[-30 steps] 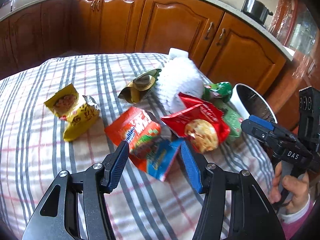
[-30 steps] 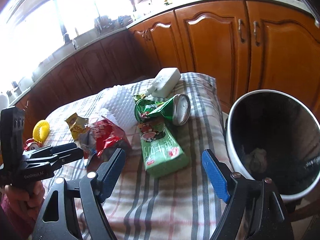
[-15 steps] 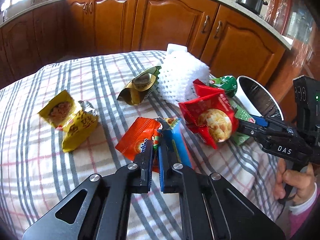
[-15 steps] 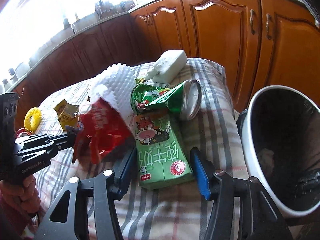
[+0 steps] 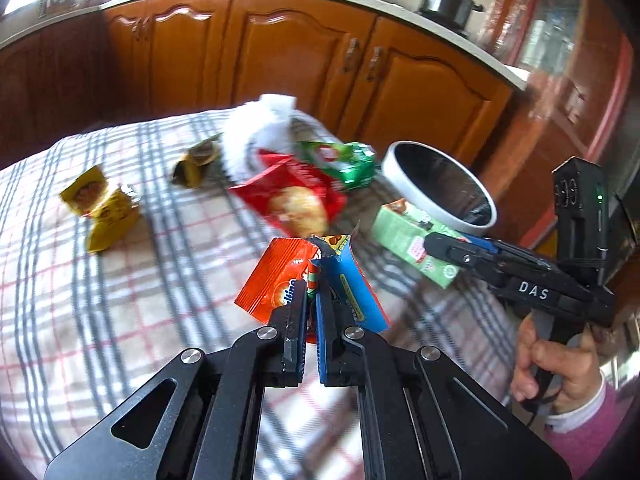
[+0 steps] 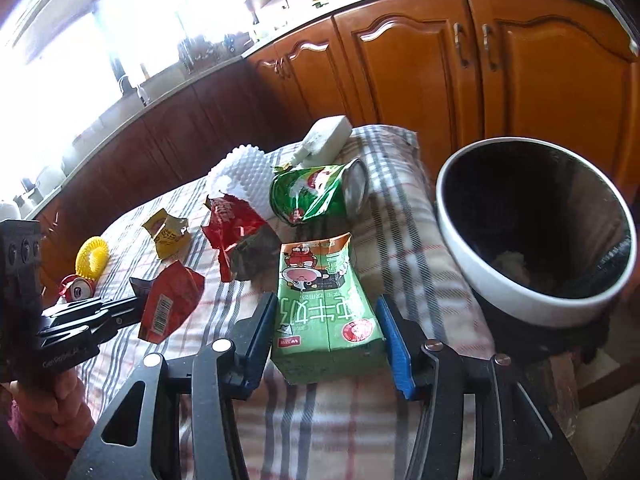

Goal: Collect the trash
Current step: 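Grasp the orange snack packet with the left tool while the right tool grasps the green milk carton, then carry both items over the bin and open both tools to drop them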

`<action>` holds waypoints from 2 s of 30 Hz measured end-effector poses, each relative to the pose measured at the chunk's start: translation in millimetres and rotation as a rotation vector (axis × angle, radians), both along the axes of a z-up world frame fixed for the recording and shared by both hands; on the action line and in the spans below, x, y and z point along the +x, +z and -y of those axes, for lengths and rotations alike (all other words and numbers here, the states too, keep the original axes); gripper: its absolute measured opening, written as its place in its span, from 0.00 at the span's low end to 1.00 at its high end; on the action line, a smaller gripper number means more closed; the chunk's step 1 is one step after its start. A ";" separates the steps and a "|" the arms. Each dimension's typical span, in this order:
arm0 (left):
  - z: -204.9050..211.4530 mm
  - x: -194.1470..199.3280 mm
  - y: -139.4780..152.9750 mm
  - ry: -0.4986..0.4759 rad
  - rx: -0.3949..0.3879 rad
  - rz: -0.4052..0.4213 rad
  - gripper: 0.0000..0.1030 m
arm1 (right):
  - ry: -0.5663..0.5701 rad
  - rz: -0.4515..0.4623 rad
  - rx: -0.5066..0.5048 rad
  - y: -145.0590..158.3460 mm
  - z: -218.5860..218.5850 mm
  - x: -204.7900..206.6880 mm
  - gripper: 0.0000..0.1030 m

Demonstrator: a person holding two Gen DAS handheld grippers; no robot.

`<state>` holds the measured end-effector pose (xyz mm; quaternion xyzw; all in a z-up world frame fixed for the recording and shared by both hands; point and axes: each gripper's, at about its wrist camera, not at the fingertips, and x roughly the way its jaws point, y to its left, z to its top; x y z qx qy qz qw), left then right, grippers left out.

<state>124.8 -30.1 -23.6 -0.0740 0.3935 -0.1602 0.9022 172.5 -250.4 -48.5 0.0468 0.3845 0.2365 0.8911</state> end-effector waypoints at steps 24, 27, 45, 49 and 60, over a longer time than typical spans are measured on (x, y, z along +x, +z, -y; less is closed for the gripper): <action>45.7 14.1 10.5 -0.083 0.016 0.002 0.03 | -0.026 0.011 -0.079 3.2 20.3 -4.9 0.48; 66.8 21.6 16.3 -0.119 0.024 0.020 0.03 | -0.070 0.030 -0.051 13.8 41.0 -3.4 0.48; 159.2 83.5 36.6 -0.236 0.062 0.053 0.03 | -0.254 0.049 0.001 34.7 135.5 36.2 0.48; 170.2 95.5 38.0 -0.245 0.077 0.057 0.03 | -0.258 0.038 0.001 32.4 140.6 49.7 0.48; 190.9 134.5 30.2 -0.243 0.089 0.032 0.03 | -0.252 0.011 -0.024 30.2 147.7 82.4 0.48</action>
